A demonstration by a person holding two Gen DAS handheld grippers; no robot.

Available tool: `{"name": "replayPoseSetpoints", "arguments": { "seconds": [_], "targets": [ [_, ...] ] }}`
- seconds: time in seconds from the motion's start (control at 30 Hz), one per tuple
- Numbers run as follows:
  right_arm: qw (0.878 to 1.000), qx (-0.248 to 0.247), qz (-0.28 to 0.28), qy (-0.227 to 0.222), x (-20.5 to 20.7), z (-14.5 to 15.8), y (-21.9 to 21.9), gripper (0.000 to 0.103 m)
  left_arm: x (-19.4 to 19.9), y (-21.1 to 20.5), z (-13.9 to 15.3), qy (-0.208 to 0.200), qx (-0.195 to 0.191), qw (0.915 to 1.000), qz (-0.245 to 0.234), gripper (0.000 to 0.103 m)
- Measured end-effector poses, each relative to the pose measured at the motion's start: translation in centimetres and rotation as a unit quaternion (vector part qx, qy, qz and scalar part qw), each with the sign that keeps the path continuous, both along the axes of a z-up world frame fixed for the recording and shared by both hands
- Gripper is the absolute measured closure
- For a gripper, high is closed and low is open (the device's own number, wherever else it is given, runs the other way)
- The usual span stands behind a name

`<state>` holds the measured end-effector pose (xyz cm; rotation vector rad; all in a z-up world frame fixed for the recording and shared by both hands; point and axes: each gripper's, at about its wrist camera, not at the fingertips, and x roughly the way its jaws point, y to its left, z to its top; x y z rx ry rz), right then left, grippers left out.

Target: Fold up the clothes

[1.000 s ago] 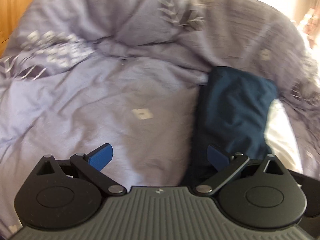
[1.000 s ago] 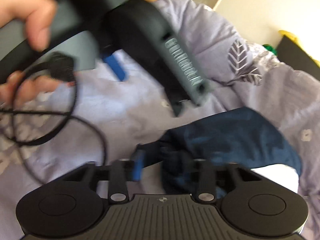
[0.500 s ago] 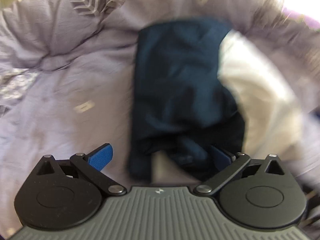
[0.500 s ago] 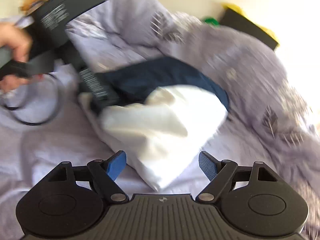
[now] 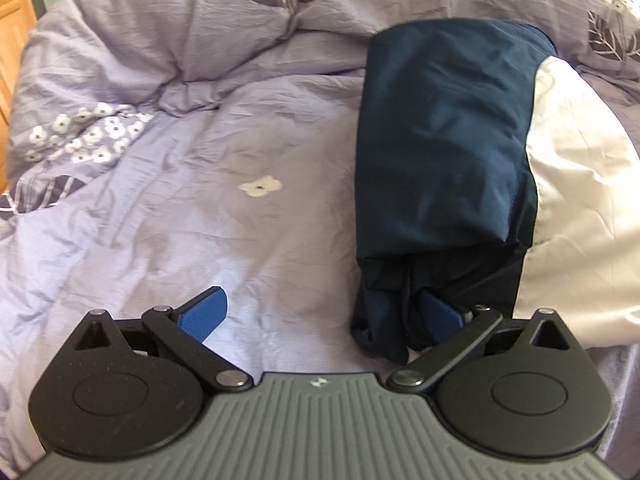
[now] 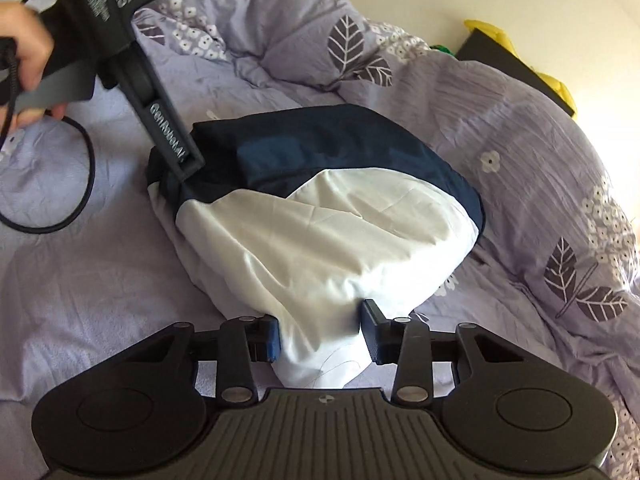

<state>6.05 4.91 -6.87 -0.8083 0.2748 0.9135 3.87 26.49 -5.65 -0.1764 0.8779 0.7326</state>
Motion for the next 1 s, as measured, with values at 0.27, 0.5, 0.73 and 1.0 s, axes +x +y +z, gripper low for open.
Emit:
{"name": "replayPoseSetpoints", "arguments": {
  "seconds": [0.27, 0.5, 0.73, 1.0],
  "targets": [
    [0.998, 0.011, 0.023, 0.057, 1.6, 0.7, 0.4, 0.07, -0.3, -2.3, 8.3, -0.111, 0.001, 0.9923, -0.055, 0.002],
    [0.983, -0.008, 0.073, 0.166, 5.3, 1.9, -1.4, 0.064, 5.5, -3.3, 3.1, -0.037, -0.041, 0.9862, -0.156, 0.001],
    [0.953, 0.015, 0.058, 0.297, 10.8, 6.1, -4.0, 0.063, 2.1, 2.0, -2.7, -0.022, -0.108, 0.9925, -0.053, 0.0],
    [0.944, 0.148, 0.011, 0.295, 20.3, 8.7, 3.2, 0.063, 2.2, 2.1, -3.0, -0.01, -0.085, 0.9931, -0.08, 0.0]
  ]
}}
